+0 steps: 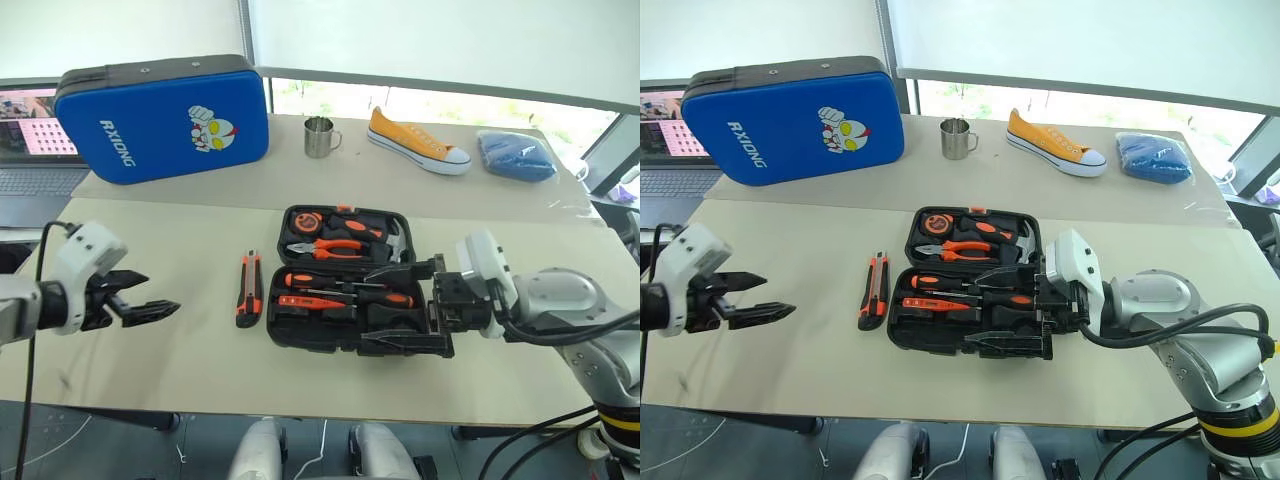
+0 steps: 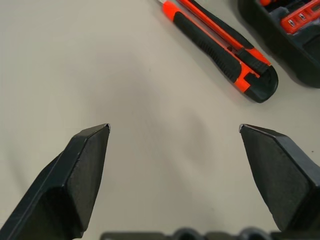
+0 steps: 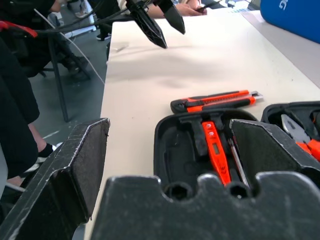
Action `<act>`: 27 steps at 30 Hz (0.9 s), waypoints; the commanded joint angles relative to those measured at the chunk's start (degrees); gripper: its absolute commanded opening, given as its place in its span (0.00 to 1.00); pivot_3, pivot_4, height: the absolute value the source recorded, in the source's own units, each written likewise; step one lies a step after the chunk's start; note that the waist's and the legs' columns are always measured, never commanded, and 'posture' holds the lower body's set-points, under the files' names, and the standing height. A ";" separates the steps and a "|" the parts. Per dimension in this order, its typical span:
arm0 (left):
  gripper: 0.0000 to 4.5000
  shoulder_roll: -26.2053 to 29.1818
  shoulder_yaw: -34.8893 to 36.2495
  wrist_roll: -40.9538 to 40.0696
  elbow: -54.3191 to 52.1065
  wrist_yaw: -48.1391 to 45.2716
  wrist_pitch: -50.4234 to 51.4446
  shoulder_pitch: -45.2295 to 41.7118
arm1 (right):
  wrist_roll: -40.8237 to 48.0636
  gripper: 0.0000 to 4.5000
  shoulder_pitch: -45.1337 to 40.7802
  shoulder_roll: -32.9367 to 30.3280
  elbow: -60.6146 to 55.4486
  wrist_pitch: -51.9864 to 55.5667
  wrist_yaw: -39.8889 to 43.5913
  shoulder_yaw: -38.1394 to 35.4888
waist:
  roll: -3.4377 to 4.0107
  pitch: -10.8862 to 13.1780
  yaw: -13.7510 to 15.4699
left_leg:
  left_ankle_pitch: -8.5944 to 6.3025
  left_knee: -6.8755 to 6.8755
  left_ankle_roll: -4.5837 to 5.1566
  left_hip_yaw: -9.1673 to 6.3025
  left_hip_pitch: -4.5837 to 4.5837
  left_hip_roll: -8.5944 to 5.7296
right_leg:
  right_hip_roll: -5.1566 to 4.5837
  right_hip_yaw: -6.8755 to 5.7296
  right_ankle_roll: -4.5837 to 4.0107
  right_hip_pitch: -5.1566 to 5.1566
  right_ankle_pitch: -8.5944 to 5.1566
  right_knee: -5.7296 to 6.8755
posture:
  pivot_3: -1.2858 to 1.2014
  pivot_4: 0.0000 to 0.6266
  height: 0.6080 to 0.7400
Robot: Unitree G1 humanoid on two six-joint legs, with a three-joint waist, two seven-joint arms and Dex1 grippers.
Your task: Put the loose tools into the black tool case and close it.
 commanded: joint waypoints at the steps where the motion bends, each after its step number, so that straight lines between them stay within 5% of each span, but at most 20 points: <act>1: 0.99 -3.16 -7.27 -2.02 2.98 9.33 9.26 -9.37 | -0.23 1.00 0.57 -0.04 -1.58 -1.21 0.18 -1.53 | -0.04 -0.02 -0.50 | 0.00 0.00 0.00 -0.02 -0.03 0.01 | 0.01 0.01 0.00 -0.03 0.01 0.01 | 0.52 0.24 0.99; 11: 0.99 -13.72 -21.49 -18.35 21.78 35.80 9.26 -25.20 | 0.50 1.00 6.89 1.09 -7.25 0.12 -5.39 -3.90 | -0.04 0.00 -1.40 | 0.00 -0.03 -0.01 -0.12 -0.39 0.00 | -0.02 0.06 -0.04 -0.40 0.02 0.06 | 0.52 0.24 0.99; 20: 0.99 -18.42 -27.43 -24.92 31.08 45.56 9.26 -30.10 | 1.89 1.00 10.17 1.29 -10.85 1.13 -10.32 -5.41 | -0.03 0.00 -1.23 | 0.01 0.00 -0.03 -0.14 -0.38 -0.06 | -0.05 0.05 -0.03 -0.35 0.03 0.06 | 0.52 0.24 0.99; 27: 0.53 -17.68 -31.68 -26.54 34.20 45.35 9.26 -31.18 | 2.32 1.00 10.65 1.07 -11.66 0.92 -11.98 -5.80 | -0.02 -0.01 -1.06 | 0.02 0.00 -0.04 -0.13 -0.35 -0.11 | -0.06 0.06 -0.02 -0.31 0.02 0.04 | 0.52 0.24 0.99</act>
